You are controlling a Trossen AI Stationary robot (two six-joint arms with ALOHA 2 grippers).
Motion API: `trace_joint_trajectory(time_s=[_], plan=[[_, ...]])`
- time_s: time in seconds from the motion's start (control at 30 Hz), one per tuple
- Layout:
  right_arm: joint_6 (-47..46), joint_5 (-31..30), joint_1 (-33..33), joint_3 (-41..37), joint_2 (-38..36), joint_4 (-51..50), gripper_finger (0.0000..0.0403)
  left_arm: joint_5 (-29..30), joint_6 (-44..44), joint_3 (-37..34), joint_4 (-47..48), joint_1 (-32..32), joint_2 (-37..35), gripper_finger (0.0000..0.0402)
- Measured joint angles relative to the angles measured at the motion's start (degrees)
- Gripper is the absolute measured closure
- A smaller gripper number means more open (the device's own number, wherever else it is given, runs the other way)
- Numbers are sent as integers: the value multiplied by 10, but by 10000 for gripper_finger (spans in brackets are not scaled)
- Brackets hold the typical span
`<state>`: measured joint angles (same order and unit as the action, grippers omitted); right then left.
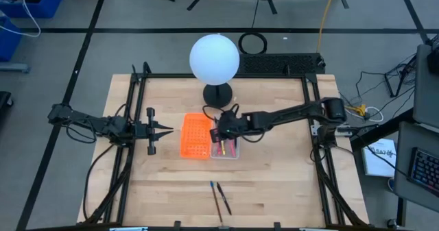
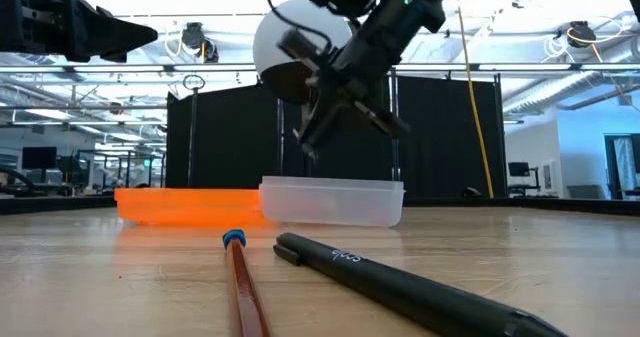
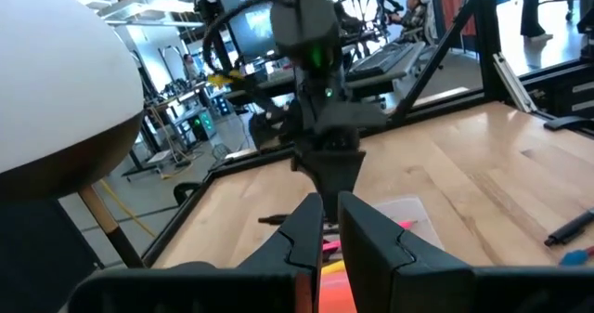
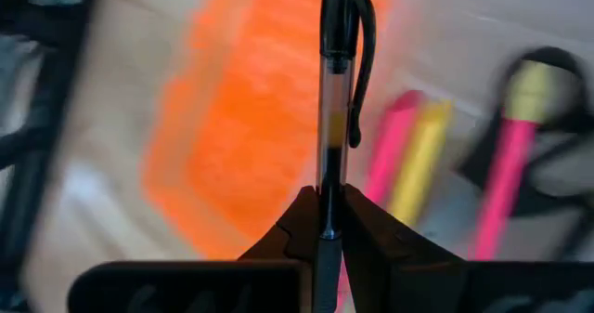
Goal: Pick & place school supplies into a supply box
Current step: Put the right black pen into the orange supply box, then put the brown pencil into the orange supply box
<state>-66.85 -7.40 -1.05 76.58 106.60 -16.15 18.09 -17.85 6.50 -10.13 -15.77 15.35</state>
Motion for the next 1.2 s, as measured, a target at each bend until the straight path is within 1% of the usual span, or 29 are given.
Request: trace_joint_trajectory(time_s=[0.2, 0.33, 0.5, 0.57, 0.67, 0.8, 0.9, 1.07, 1.2], plan=[[-54, 2, 13, 0, 3, -72, 381, 0, 0, 0, 2, 0, 0, 355], [-56, 2, 22, 0, 3, -94, 379, 0, 0, 0, 2, 0, 0, 355], [-41, 2, 30, -1, 23, -79, 381, 0, 0, 0, 2, 0, 0, 355], [-33, 4, 30, -1, 34, -57, 379, 0, 0, 0, 1, 0, 0, 355], [-24, 30, 30, 0, 53, -43, 379, 0, 0, 0, 1, 0, 0, 355], [-19, 31, 30, -1, 67, -43, 374, 0, 0, 0, 1, 0, 0, 355], [3, 31, 32, -1, 67, -30, 358, 0, 0, 0, 1, 0, 0, 355], [21, 30, 32, 0, 60, -11, 318, 0, 0, 0, 1, 0, 0, 355], [30, 30, 32, 0, 57, -17, 293, 0, 0, 0, 1, 0, 0, 355]])
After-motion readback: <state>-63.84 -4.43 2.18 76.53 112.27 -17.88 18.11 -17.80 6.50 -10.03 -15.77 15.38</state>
